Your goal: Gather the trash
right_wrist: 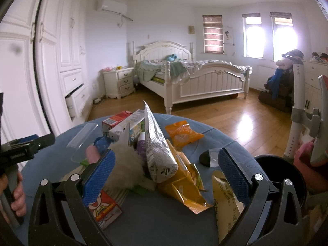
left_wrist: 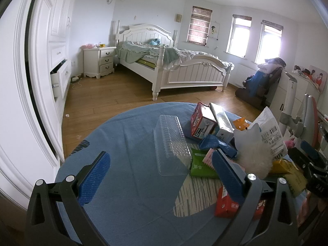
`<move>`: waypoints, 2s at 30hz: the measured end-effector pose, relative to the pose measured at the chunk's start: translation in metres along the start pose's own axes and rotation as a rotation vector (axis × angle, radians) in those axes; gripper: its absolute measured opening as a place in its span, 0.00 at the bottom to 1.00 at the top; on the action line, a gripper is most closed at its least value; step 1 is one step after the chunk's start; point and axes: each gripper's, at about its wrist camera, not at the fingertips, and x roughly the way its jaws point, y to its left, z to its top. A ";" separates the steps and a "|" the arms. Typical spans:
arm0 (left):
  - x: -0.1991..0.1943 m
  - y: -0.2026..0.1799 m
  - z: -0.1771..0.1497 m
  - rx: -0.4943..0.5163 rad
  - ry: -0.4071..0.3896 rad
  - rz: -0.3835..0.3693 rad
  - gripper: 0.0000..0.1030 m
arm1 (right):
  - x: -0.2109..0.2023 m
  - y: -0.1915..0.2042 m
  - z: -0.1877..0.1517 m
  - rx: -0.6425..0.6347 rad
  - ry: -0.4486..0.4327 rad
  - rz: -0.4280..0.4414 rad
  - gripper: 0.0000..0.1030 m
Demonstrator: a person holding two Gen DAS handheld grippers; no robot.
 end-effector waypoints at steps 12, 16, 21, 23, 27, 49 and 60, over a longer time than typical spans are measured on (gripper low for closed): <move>0.000 0.000 -0.001 -0.003 -0.006 -0.003 0.95 | 0.000 -0.002 -0.001 -0.001 -0.001 0.000 0.96; 0.000 0.000 -0.001 -0.005 -0.009 -0.004 0.95 | 0.000 -0.001 -0.001 0.001 -0.001 0.000 0.96; 0.000 0.001 0.000 -0.007 -0.011 -0.006 0.95 | 0.000 -0.001 -0.001 0.000 -0.001 0.000 0.96; 0.001 0.001 0.000 -0.008 -0.012 -0.007 0.95 | 0.000 -0.001 -0.001 0.000 -0.001 0.001 0.96; 0.000 0.002 0.000 -0.010 -0.013 -0.008 0.95 | 0.000 0.000 0.000 -0.001 0.000 0.000 0.96; 0.023 0.026 0.005 -0.061 0.123 -0.150 0.95 | -0.004 -0.001 0.031 0.062 0.043 0.218 0.96; 0.083 0.001 0.040 0.001 0.317 -0.249 0.84 | 0.101 0.045 0.140 0.063 0.363 0.378 0.81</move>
